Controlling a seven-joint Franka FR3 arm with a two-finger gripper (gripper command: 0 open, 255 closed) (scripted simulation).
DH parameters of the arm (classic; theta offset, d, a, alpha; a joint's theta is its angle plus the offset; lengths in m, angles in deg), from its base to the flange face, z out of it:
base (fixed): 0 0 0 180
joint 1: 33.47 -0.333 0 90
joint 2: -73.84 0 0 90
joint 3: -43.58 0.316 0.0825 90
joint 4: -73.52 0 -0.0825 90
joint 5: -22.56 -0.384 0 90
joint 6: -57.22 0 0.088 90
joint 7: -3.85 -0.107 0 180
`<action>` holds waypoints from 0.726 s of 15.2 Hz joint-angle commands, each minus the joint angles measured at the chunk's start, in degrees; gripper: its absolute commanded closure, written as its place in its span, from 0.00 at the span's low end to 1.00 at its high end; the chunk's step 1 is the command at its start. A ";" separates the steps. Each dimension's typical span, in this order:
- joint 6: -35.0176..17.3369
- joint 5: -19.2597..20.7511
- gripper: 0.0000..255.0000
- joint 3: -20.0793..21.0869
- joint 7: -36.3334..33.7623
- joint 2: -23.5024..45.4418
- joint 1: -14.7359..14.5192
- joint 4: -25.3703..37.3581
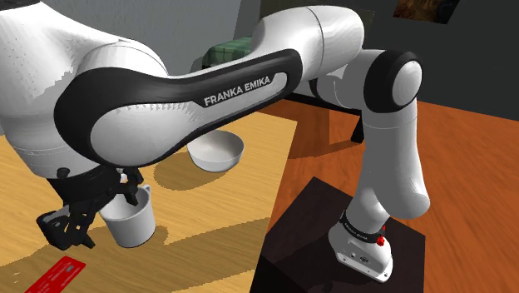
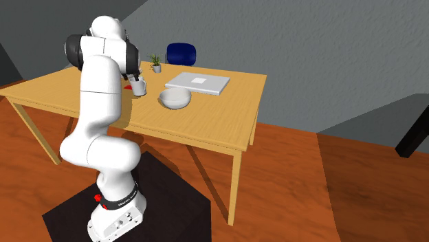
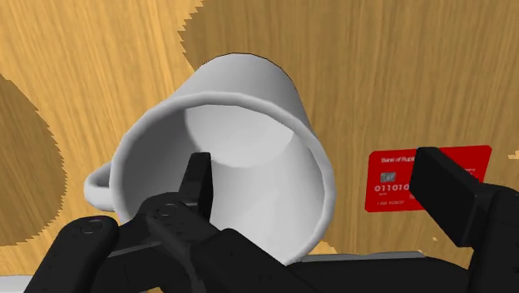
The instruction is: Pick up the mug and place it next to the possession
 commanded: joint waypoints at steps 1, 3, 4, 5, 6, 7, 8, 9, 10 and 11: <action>3.03 -0.05 0.00 0.12 0.21 0.14 -0.72 3.22; 6.69 0.05 0.00 0.18 0.49 0.56 -1.69 7.37; 6.69 0.05 0.00 0.17 0.49 0.56 -1.70 7.37; 6.68 0.04 0.00 0.18 0.50 0.54 -1.69 7.35; 6.68 0.04 0.00 0.18 0.49 0.55 -1.69 7.37; 6.69 0.05 0.00 0.17 0.49 0.56 -1.70 7.37; 6.69 0.05 0.00 0.17 0.49 0.56 -1.70 7.37; 6.69 0.05 0.00 0.17 0.49 0.56 -1.70 7.37; 6.69 0.05 0.00 0.17 0.49 0.56 -1.70 7.37; 6.69 0.05 0.00 0.17 0.49 0.56 -1.70 7.37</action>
